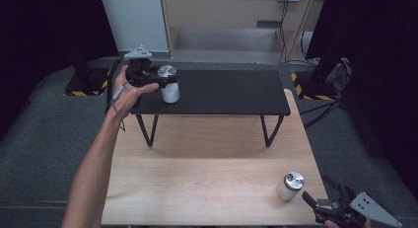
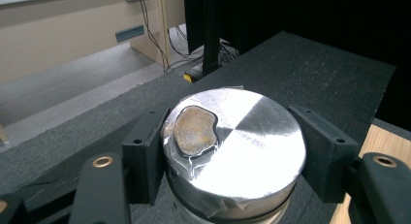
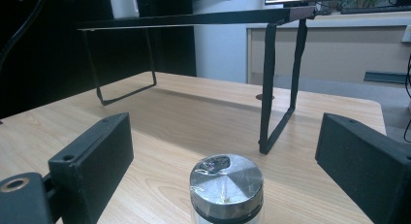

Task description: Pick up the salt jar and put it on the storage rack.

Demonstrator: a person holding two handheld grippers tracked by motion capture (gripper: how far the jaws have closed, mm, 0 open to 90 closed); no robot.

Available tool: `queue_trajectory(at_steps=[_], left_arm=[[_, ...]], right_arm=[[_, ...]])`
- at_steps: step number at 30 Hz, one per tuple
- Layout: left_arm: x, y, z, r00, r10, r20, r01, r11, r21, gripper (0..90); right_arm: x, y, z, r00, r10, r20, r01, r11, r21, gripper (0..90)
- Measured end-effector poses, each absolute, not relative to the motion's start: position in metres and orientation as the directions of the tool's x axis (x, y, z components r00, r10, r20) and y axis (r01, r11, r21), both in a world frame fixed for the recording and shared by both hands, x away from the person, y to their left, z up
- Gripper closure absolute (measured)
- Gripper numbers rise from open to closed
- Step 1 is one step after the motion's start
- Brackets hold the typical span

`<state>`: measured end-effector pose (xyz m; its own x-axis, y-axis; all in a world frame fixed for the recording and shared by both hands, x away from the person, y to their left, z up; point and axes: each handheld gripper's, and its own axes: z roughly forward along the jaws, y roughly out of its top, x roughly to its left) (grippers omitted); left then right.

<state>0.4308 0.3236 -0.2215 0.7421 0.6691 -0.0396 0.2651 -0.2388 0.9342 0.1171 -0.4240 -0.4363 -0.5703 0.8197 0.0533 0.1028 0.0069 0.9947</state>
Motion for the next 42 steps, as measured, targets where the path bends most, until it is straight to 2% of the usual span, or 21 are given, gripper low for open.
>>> queue_trajectory(at_steps=[5, 7, 10, 20, 23, 28, 42], left_arm=[[0.430, 0.326, -0.224, 0.748, 0.662, -0.047, 0.257, -0.224, 0.940, 31.6], [0.430, 0.325, -0.222, 0.741, 0.668, -0.068, 0.277, -0.212, 0.937, 16.7], [0.422, 0.327, -0.220, 0.727, 0.684, -0.058, 0.247, -0.182, 0.952, 7.7], [0.397, 0.338, -0.202, 0.706, 0.702, -0.095, 0.209, -0.078, 0.975, 6.3], [0.388, 0.339, -0.197, 0.711, 0.698, -0.086, 0.196, -0.078, 0.978, 6.5], [0.372, 0.347, -0.189, 0.737, 0.669, -0.098, 0.162, -0.034, 0.986, 7.9], [0.342, 0.349, -0.194, 0.818, 0.572, -0.063, 0.110, -0.048, 0.993, 8.2]], right_arm=[[0.117, -0.424, -0.436, -0.572, 0.819, 0.052, 0.099, 0.006, 0.995, 6.4], [0.117, -0.424, -0.436, -0.573, 0.818, 0.051, 0.098, 0.007, 0.995, 6.4], [0.117, -0.424, -0.436, -0.575, 0.817, 0.050, 0.096, 0.007, 0.995, 6.5], [0.118, -0.424, -0.436, -0.582, 0.812, 0.051, 0.099, 0.008, 0.995, 6.5], [0.118, -0.423, -0.435, -0.586, 0.809, 0.045, 0.095, 0.013, 0.995, 6.4], [0.116, -0.423, -0.434, -0.587, 0.809, 0.045, 0.088, 0.008, 0.996, 6.4], [0.116, -0.421, -0.433, -0.595, 0.803, 0.037, 0.082, 0.014, 0.997, 6.5]])
